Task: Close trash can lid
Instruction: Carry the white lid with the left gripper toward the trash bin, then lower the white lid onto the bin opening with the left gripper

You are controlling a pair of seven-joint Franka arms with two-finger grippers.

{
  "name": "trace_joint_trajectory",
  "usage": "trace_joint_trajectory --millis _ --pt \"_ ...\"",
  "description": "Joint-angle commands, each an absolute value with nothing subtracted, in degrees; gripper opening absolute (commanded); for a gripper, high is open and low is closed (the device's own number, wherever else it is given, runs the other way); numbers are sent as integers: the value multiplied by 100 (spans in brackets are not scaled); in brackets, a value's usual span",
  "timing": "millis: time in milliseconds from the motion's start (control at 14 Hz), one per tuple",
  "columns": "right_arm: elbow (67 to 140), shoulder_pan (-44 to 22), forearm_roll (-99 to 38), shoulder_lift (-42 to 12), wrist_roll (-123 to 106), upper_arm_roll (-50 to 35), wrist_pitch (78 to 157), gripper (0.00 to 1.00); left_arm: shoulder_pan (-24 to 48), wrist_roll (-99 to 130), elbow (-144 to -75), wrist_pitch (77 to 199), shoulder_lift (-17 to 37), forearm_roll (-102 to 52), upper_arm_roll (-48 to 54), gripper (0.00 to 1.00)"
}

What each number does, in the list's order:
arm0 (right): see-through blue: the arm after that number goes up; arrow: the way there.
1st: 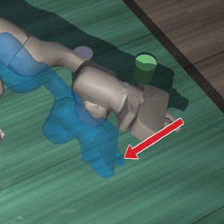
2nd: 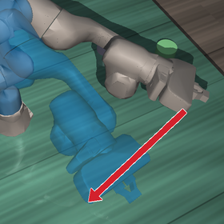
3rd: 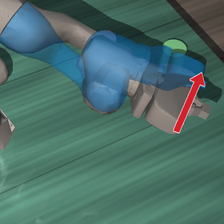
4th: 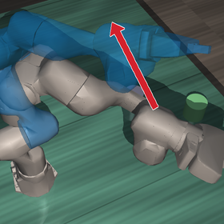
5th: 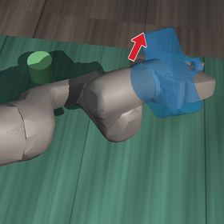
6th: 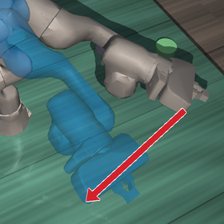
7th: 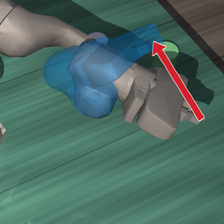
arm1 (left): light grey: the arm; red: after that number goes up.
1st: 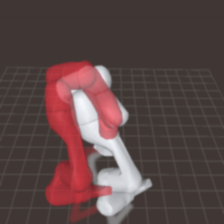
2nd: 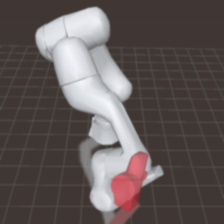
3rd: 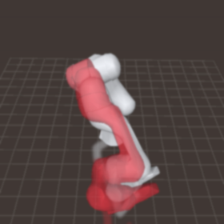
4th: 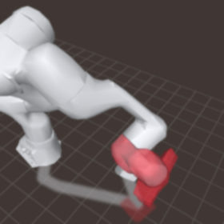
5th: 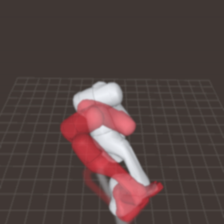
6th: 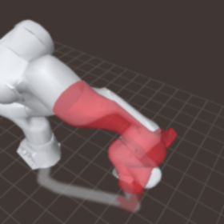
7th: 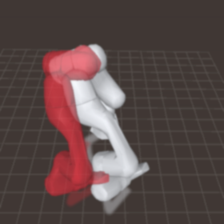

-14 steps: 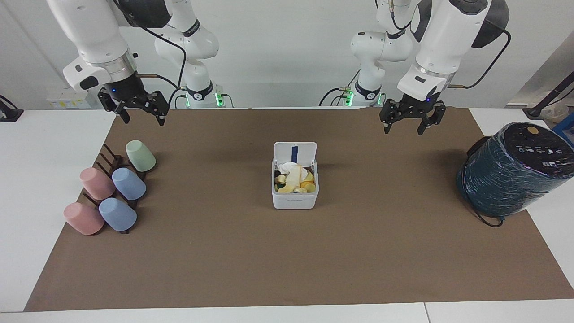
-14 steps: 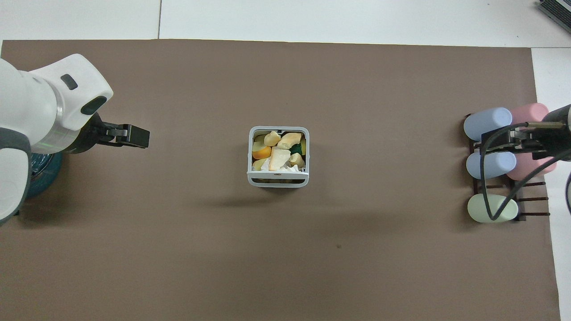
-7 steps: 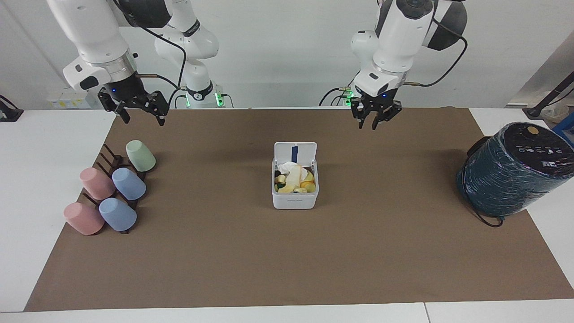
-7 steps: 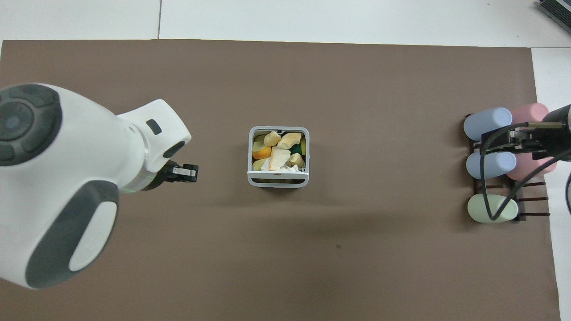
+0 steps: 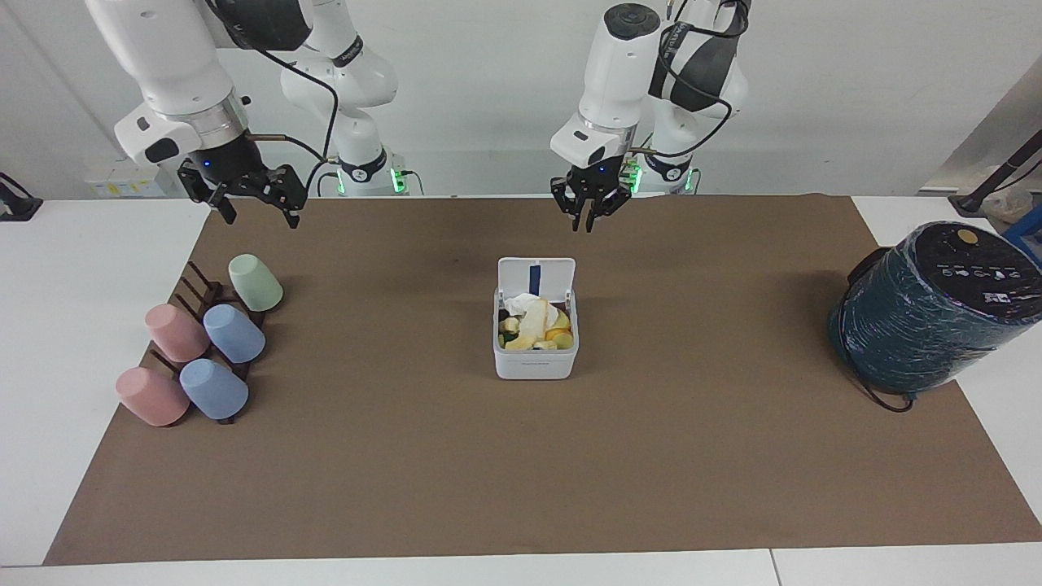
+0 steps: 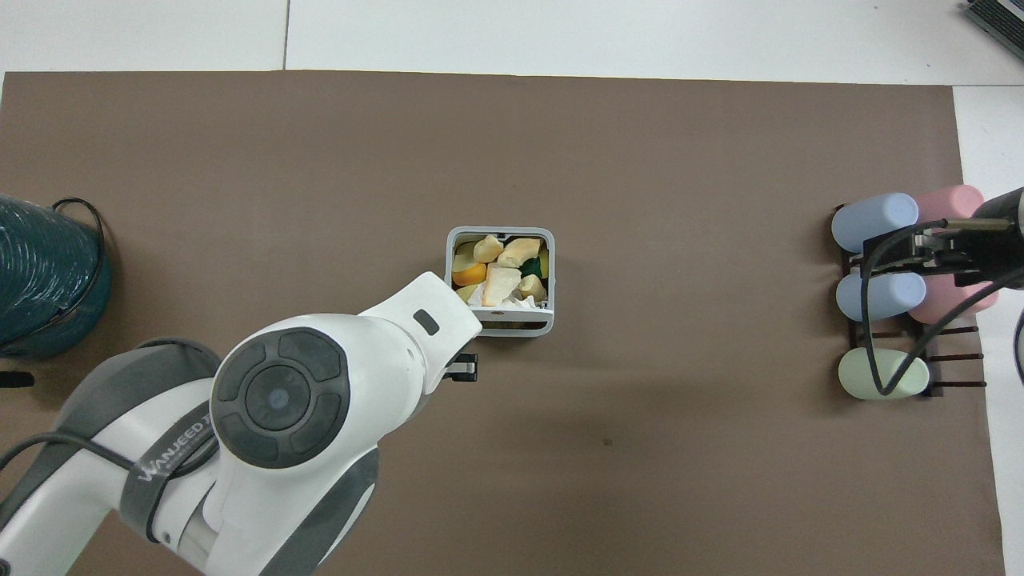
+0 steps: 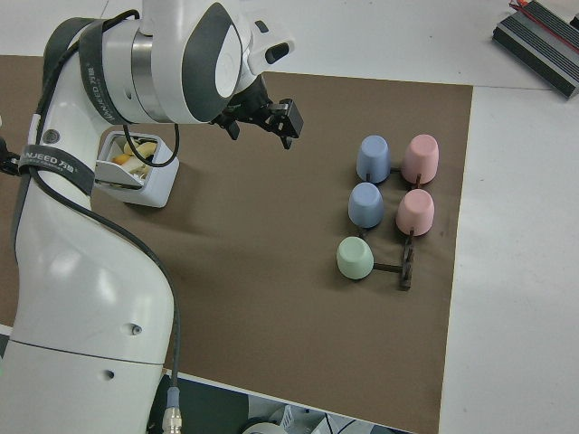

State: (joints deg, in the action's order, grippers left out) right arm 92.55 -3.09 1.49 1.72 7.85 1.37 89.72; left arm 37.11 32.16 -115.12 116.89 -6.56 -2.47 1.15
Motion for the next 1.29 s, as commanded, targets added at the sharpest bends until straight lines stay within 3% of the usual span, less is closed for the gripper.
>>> trace_joint_trajectory --millis 0,571,1214 --pt "9290 -299 123 202 642 149 8921 100 3901 3628 -11672 12617 -371 -439 18 24" --pt "9290 -290 123 202 650 149 8921 100 3675 3876 -11005 14342 675 -659 9 24" --pt "9290 -290 123 202 650 149 8921 100 3551 3797 -11065 14730 1115 -659 9 24"
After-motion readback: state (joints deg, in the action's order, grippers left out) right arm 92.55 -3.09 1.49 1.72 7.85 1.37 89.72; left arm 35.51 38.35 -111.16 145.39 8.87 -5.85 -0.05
